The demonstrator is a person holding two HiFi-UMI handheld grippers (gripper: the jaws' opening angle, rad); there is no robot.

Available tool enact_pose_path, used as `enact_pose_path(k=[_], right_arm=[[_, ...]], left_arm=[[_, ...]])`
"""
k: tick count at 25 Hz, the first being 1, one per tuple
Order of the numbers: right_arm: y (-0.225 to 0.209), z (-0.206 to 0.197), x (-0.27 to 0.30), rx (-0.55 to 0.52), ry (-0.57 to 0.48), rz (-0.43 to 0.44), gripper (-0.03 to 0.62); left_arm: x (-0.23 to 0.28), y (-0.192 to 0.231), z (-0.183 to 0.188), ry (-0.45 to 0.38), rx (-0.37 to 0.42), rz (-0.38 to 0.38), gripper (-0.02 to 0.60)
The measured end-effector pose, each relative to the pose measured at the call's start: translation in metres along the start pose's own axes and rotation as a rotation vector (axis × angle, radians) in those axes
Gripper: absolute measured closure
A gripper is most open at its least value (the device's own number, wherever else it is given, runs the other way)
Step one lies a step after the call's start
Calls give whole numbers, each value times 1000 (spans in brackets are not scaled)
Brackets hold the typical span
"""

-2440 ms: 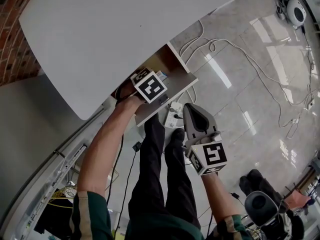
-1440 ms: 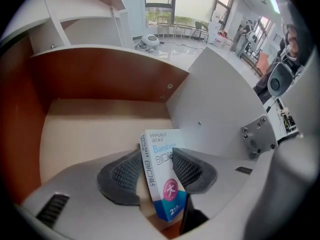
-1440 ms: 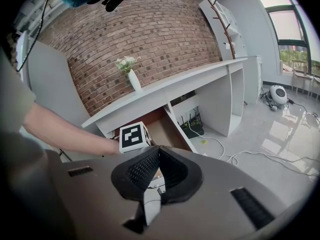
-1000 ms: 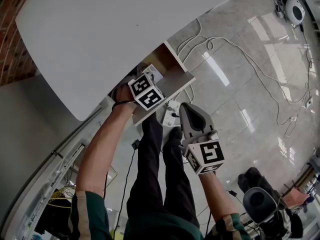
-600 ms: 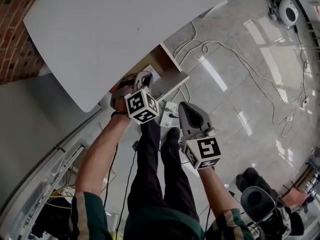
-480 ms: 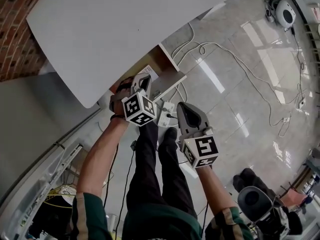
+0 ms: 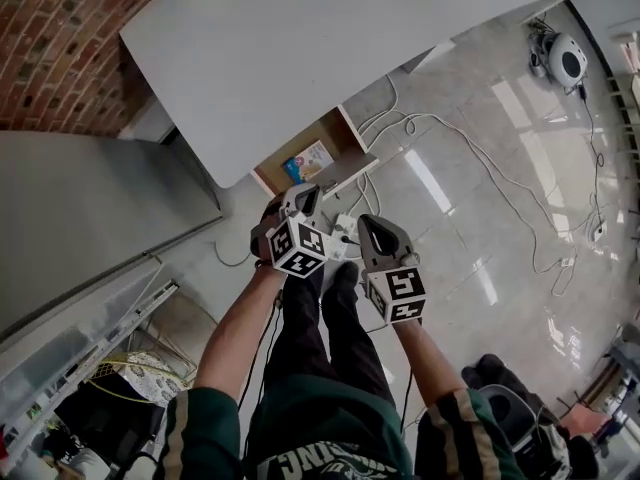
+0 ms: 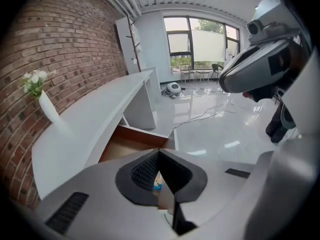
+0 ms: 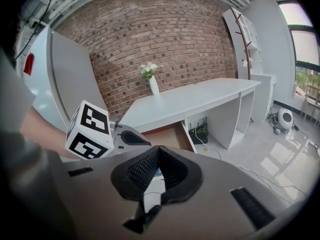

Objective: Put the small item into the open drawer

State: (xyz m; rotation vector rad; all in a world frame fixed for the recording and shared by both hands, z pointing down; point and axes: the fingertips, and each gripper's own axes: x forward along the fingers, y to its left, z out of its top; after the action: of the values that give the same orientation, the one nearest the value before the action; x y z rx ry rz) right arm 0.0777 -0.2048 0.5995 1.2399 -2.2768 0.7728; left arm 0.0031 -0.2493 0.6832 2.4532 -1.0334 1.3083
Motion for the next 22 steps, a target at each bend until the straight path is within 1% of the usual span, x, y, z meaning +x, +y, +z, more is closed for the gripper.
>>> enact_pose_path(k=[4,9,14,18,22], right_arm=[[16,14,-26,-44,-11,28,569],[26,32,-55,-84,-41,47,569],[34,53,-81,-96,-91,56,569],[36,78,-98,-122,-161,70,569],[56,121,-140,-148,-224,92,569]], left_arm=[[-43,-16,9,-16,-50,-14,568],[-92,-24,25,-39,-96,-1,568],[-130,-22,40,-76,-109,37,566],[-153,-16,58,-126,-121,78,567],[-215,-9,93,-183,-160,124,568]])
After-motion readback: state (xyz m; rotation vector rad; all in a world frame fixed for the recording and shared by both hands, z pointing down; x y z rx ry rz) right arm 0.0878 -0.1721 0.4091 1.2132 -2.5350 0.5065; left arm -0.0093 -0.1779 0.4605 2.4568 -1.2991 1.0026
